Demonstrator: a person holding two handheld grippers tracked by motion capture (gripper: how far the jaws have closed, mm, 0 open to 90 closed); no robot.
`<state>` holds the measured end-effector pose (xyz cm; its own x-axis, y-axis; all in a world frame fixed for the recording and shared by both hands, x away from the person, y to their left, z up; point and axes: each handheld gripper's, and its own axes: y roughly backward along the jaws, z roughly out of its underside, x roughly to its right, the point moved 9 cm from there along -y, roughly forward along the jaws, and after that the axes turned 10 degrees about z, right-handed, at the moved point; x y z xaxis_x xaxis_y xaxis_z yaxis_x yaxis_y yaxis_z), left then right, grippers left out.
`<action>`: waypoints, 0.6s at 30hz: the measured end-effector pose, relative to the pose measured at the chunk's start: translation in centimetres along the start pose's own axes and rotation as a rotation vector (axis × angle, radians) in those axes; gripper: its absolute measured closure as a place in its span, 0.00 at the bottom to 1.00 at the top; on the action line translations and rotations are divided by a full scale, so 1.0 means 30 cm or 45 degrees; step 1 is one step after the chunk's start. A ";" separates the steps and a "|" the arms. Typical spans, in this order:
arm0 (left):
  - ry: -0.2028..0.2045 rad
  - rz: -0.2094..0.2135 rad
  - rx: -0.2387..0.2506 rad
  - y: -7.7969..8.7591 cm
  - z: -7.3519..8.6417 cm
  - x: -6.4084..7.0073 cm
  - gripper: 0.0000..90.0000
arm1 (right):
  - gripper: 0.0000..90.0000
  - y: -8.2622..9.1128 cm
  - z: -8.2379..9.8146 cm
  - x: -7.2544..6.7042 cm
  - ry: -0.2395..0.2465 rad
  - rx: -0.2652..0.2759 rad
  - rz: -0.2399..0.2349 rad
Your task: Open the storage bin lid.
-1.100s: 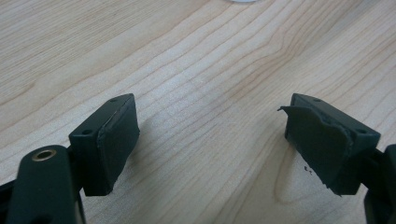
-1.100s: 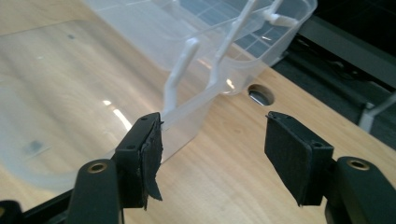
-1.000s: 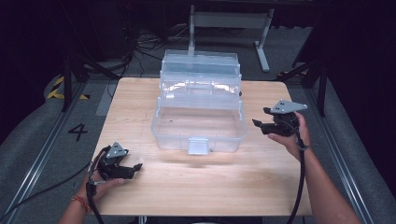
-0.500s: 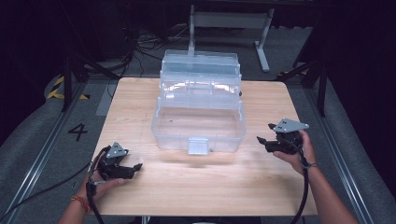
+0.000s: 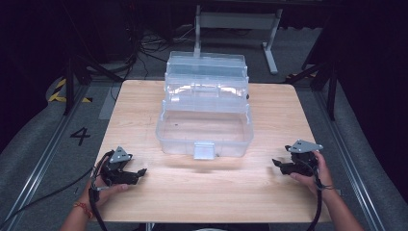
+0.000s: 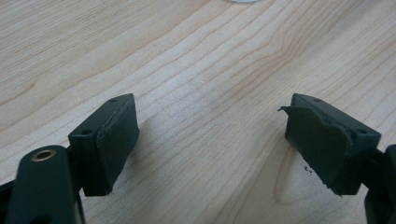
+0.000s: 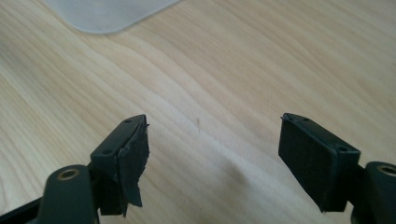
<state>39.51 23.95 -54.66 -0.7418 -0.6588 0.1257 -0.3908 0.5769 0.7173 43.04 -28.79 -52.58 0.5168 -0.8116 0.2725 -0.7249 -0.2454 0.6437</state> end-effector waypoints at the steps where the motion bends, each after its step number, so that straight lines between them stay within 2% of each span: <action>1: 0.003 0.001 0.001 0.000 0.000 0.001 0.20 | 0.26 0.001 0.015 0.001 -0.019 -0.003 -0.005; 6: -0.003 -0.005 0.001 0.000 -0.001 -0.002 0.20 | 0.25 0.009 0.081 -0.001 -0.115 0.003 -0.066; 9: -0.001 -0.009 0.000 0.000 -0.001 -0.002 0.20 | 0.21 0.012 0.107 0.002 -0.177 0.004 -0.092; 11: 0.000 -0.010 0.001 0.000 -0.001 -0.002 0.20 | 0.19 0.010 0.110 0.004 -0.199 -0.010 -0.097; 18: 0.000 -0.010 0.002 0.000 -0.001 -0.001 0.20 | 0.17 0.009 0.112 0.005 -0.210 -0.019 -0.079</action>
<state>39.57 23.96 -54.66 -0.7387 -0.6634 0.1198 -0.3978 0.5725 0.7170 41.40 -30.75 -54.77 0.4780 -0.8712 0.1118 -0.6865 -0.2911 0.6663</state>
